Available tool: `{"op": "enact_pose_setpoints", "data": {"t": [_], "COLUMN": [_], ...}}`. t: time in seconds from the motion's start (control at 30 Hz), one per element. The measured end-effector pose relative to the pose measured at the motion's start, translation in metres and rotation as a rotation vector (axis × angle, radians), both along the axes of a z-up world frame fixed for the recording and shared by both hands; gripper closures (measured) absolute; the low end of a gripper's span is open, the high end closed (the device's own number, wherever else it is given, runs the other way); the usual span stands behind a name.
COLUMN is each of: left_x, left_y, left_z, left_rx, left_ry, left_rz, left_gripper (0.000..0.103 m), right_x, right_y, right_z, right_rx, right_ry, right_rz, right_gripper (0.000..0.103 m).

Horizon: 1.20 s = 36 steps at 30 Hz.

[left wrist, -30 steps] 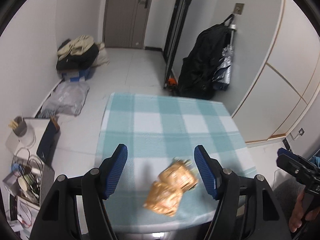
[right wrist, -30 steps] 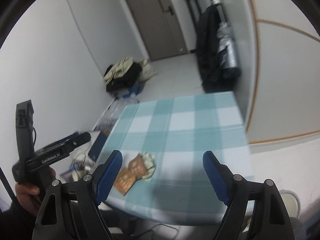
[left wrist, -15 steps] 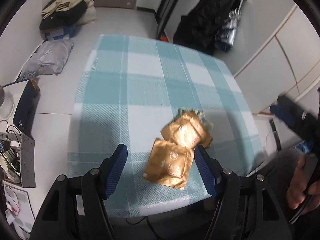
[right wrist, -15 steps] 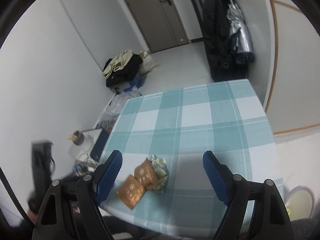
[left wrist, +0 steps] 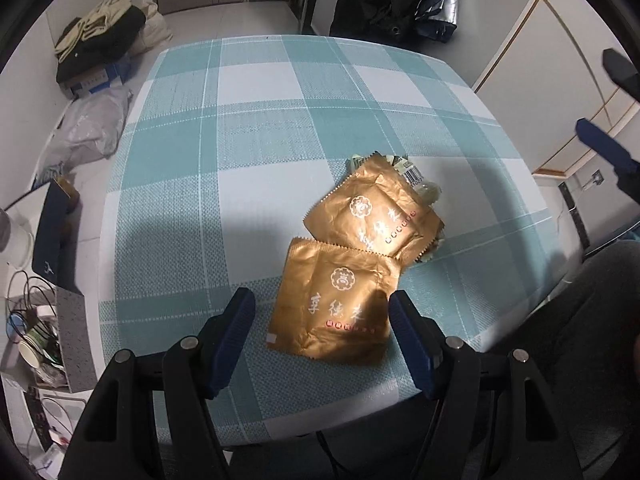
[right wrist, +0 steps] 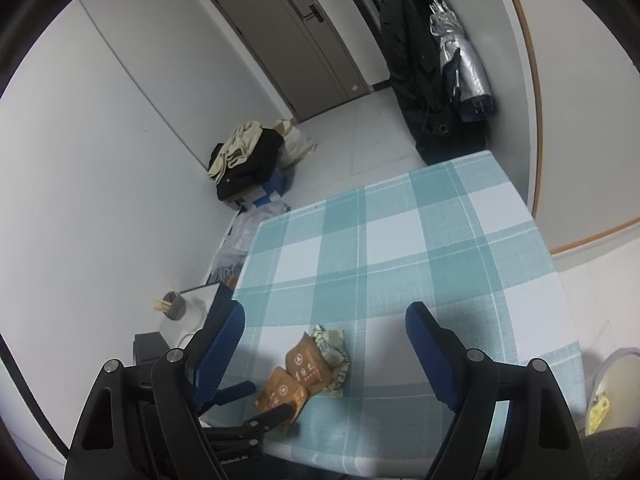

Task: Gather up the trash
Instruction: 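Close the left tool on the gold printed packet, then lift the gold packet with the left tool while the right tool lowers to the brown packet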

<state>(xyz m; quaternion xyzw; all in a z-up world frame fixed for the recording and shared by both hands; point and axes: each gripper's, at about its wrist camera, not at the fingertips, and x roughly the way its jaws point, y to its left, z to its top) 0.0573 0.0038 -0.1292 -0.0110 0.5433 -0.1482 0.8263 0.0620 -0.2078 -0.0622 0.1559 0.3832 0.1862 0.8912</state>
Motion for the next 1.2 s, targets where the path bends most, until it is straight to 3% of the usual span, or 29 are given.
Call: {"op": "enact_pose_setpoints", "data": {"t": [0.1, 0.27, 0.37, 0.47, 0.57, 0.67, 0.87, 1.2], "left_x": [0.001, -0.002, -0.003, -0.006, -0.005, -0.002, 0.004, 0.008], "left_y": [-0.008, -0.009, -0.016, -0.019, -0.012, -0.007, 0.0, 0.004], "left_z": [-0.002, -0.002, -0.004, -0.004, -0.002, -0.001, -0.001, 0.009], "left_rx": [0.056, 0.065, 0.113, 0.173, 0.149, 0.12, 0.047, 0.023], "left_ry": [-0.008, -0.012, -0.028, -0.042, -0.038, -0.027, -0.001, -0.05], "left_rz": [-0.028, -0.057, -0.086, -0.098, -0.074, -0.056, -0.013, 0.043], "left_gripper": [0.037, 0.038, 0.038, 0.047, 0.062, 0.068, 0.07, 0.069], "right_x": [-0.002, -0.007, -0.01, -0.013, -0.016, -0.019, -0.021, -0.021], "right_y": [-0.003, -0.01, -0.015, -0.017, -0.017, -0.017, -0.021, -0.017], "right_z": [0.001, 0.005, 0.007, 0.007, 0.009, 0.011, 0.011, 0.008], "right_rx": [0.006, 0.003, 0.007, 0.004, -0.01, -0.014, -0.007, -0.036], "right_ry": [-0.004, -0.021, -0.023, -0.026, -0.039, -0.049, -0.049, -0.041], "right_rz": [0.003, -0.003, -0.011, -0.01, -0.006, -0.006, -0.014, -0.014], "right_gripper": [0.02, 0.02, 0.02, 0.02, 0.02, 0.02, 0.02, 0.02]}}
